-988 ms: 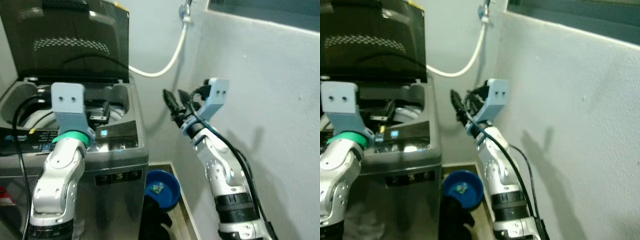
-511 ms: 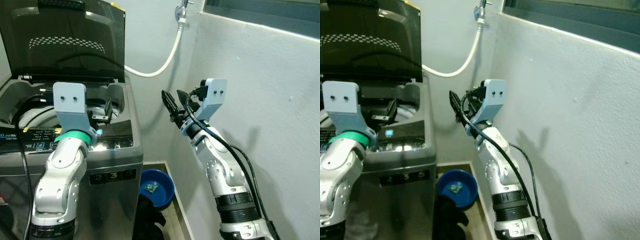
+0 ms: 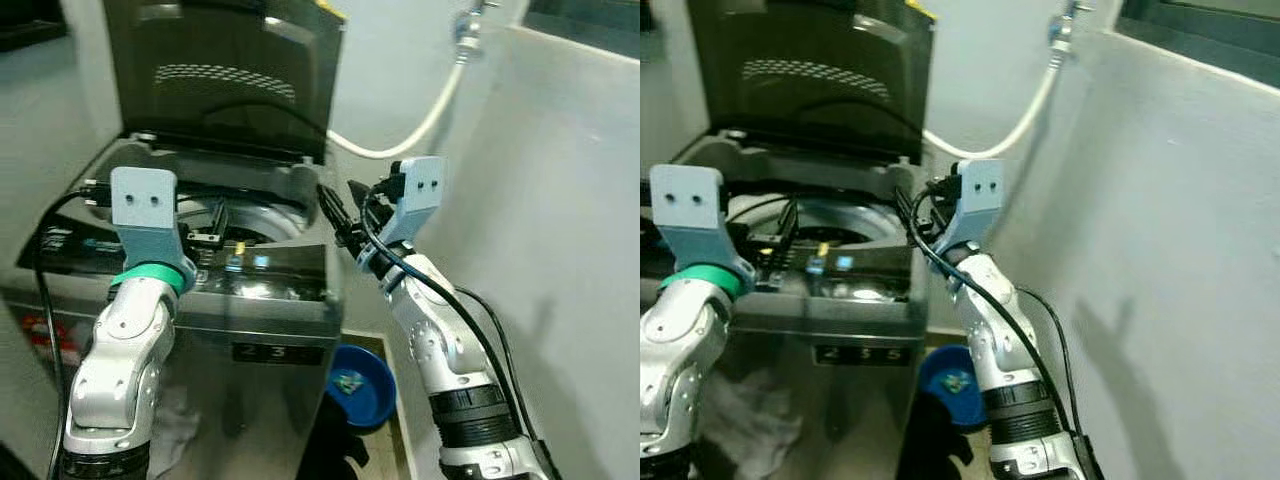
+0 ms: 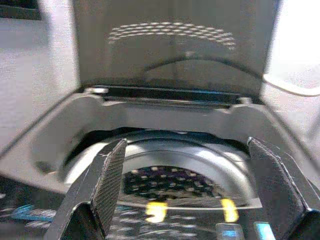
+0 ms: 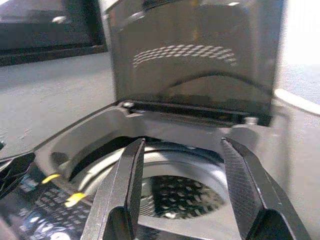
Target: Clothes washing
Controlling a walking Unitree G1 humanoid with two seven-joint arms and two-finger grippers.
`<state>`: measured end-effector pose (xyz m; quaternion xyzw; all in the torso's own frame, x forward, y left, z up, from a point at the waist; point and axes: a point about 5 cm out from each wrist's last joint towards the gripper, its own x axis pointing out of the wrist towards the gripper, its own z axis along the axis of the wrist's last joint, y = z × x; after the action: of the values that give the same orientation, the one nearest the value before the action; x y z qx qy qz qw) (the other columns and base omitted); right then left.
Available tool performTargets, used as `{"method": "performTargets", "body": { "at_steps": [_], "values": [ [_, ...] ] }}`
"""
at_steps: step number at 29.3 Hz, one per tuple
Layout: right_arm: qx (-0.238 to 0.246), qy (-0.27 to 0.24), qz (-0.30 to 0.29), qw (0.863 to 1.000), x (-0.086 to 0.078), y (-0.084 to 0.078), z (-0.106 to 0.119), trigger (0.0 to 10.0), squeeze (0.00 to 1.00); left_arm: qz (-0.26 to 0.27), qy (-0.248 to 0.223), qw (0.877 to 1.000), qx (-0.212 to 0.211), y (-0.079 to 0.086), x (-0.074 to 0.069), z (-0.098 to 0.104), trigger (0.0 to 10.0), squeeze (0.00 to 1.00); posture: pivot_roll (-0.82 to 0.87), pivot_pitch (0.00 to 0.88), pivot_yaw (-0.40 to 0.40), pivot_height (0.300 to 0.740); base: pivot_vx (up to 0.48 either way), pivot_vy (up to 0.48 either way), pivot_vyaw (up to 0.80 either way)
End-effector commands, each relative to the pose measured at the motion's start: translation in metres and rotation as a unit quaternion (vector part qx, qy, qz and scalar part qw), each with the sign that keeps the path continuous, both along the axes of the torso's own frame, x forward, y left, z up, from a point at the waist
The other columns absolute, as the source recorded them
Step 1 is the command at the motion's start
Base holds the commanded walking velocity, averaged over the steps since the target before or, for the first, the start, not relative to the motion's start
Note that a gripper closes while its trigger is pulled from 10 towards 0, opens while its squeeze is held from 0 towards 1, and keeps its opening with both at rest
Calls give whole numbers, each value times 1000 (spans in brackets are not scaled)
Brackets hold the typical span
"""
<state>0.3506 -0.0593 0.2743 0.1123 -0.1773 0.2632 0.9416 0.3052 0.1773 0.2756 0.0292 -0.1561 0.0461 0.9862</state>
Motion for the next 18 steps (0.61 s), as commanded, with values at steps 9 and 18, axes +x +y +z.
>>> {"method": "performTargets", "body": {
  "at_steps": [9, 18],
  "values": [
    [1, -2, -8, 1000, 2, -4, 2, 10000, 0, -2, -10, 1000, 15, -2, -1, 2, 10000, 0, 53, 6, -97, 740, 0, 0, 800],
    [3, -3, -8, 1000, 2, -4, 2, 10000, 0, -6, -15, 1000, 18, -2, -1, 4, 10000, 0, 55, 6, -94, 740, 0, 0, 800]
  ]
}}
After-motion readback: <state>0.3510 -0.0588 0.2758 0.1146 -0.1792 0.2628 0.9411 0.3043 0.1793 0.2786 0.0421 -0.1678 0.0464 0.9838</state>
